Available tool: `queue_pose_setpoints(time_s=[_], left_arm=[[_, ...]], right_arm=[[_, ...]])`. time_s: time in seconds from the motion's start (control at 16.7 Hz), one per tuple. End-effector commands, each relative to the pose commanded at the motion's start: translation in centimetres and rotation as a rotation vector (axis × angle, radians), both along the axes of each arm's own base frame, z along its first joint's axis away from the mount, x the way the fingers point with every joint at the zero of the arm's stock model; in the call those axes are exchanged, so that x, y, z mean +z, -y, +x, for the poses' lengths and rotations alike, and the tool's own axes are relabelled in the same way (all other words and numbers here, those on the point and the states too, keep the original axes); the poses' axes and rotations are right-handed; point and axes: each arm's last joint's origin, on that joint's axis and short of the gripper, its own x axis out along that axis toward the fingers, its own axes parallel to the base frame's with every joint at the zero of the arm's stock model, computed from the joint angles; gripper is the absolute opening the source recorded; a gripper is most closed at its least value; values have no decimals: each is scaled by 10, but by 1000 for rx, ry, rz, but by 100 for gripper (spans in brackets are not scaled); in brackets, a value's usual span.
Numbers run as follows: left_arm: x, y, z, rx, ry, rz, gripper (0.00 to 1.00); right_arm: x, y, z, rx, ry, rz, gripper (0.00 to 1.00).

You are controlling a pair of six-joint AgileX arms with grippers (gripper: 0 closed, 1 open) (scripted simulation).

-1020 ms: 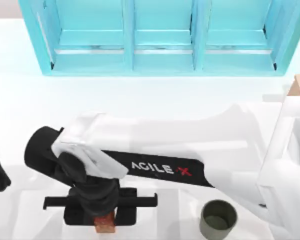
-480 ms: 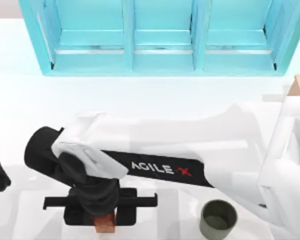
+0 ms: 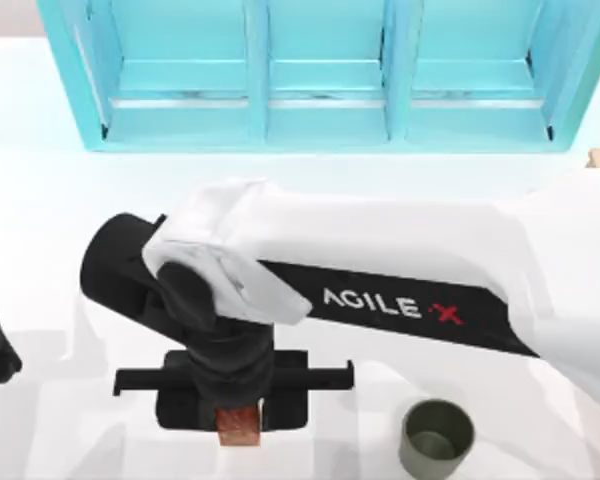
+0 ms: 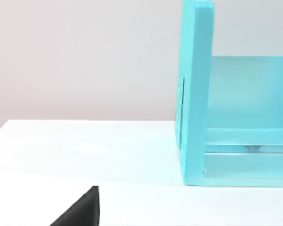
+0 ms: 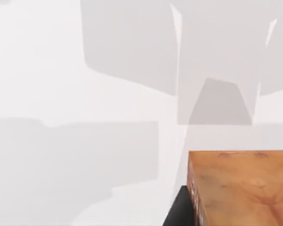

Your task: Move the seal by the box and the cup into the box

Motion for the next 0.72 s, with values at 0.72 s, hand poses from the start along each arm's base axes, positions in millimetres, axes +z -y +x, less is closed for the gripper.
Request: queue_pose_setpoints(time_s=[0.72], left_arm=[[0, 0, 0, 0, 0, 0, 100]], right_arm=[[60, 68, -5, -2, -3, -6, 0]])
